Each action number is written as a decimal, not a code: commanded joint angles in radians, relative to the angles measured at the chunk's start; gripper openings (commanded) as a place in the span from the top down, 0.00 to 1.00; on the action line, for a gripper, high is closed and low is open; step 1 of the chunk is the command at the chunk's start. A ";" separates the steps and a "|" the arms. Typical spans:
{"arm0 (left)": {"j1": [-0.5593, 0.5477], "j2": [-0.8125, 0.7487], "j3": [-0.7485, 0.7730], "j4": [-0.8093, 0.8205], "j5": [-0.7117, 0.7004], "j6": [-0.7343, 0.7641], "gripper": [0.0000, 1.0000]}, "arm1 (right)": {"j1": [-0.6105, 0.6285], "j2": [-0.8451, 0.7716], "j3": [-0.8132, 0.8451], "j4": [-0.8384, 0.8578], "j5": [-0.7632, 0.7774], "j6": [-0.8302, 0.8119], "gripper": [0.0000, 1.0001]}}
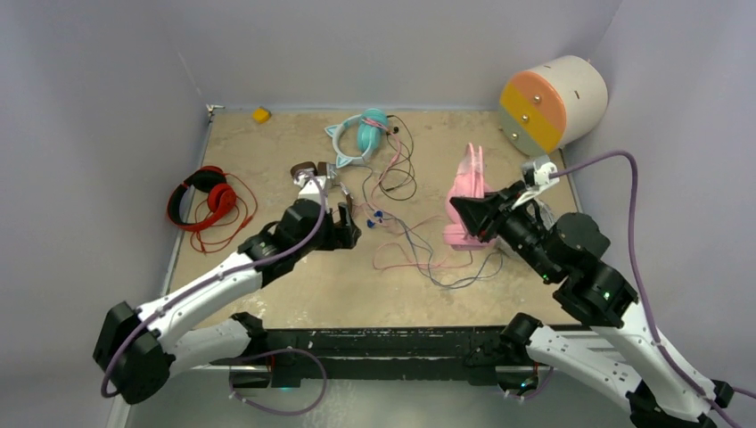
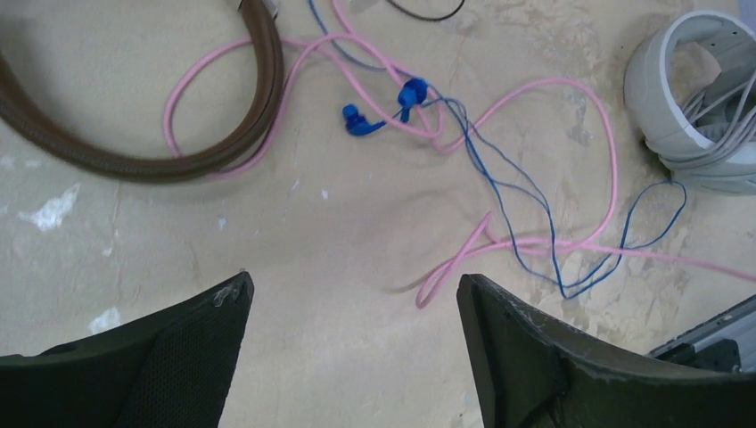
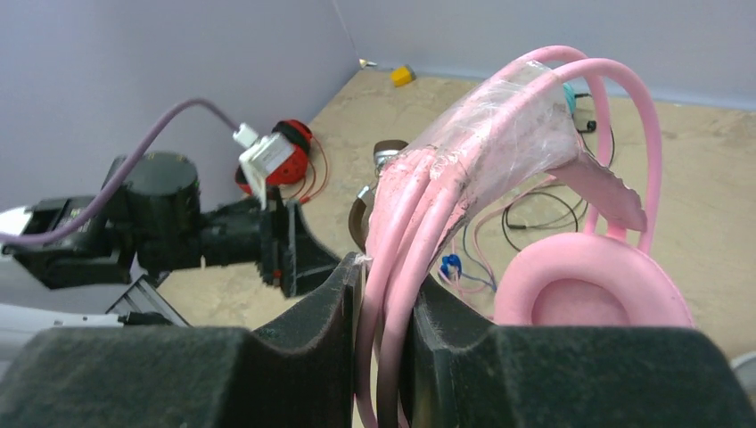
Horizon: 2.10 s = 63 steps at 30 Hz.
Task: Wrap the headphones
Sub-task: Move the headphones to the center of the board.
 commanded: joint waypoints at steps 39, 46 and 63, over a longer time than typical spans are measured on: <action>0.343 1.026 0.714 -0.108 -0.119 0.024 0.62 | 0.001 -0.146 -0.095 -0.060 -0.067 0.005 0.76; 0.602 0.826 0.576 -0.076 -0.131 -0.100 0.85 | 0.001 -0.160 -0.103 -0.077 -0.043 0.014 0.76; 0.554 0.683 0.629 -0.156 0.085 -0.046 0.20 | 0.001 -0.116 -0.100 -0.074 -0.087 0.016 0.75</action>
